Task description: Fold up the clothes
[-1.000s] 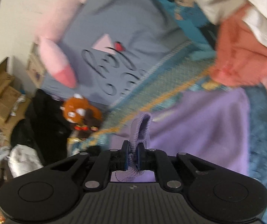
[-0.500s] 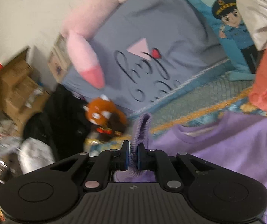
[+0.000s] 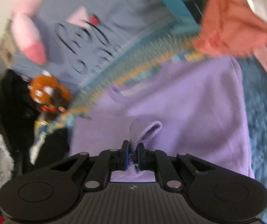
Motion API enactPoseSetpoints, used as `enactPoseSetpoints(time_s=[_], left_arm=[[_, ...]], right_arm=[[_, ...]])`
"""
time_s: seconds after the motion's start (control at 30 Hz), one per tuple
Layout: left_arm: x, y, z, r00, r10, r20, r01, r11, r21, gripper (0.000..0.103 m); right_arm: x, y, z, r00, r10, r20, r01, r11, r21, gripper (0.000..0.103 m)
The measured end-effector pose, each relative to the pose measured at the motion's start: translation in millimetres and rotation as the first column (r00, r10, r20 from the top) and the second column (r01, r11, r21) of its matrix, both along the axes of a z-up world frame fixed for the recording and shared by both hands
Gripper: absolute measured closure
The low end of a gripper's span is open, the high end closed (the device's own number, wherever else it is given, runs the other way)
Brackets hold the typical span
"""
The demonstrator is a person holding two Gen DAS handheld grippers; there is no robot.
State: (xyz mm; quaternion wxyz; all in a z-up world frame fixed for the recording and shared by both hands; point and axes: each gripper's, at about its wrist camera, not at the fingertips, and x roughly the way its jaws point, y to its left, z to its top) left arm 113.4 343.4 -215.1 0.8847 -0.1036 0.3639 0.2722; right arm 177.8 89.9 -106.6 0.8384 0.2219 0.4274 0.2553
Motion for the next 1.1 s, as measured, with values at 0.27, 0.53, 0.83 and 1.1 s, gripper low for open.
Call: enactPoseSetpoints(time_s=[0.27,0.53,0.83,1.1], left_arm=[[5,-5,-7,0.998,-0.03,-0.049,0.031,0.999,0.027,0.1],[3,-6,-3,0.986,-0.115,-0.119,0.119,0.992,0.029,0.101],[-69,-16,20,0.94,-0.251,-0.233,0.275,0.958,0.081,0.079],[-126,15,7,0.919,-0.222,-0.327,0.211,0.975,-0.069,0.079]], right_arm=[[5,1,-30,0.999,-0.003,-0.052,-0.004,0.99,-0.142,0.095],[2,-9,-42,0.999,0.028,-0.022,-0.031,0.99,-0.134,0.092],[-43,-96,-19,0.996,-0.087,0.001,0.087,0.994,-0.073,0.081],[-123,-157,-27,0.977,0.004,-0.212,-0.008,1.0,-0.018,0.072]])
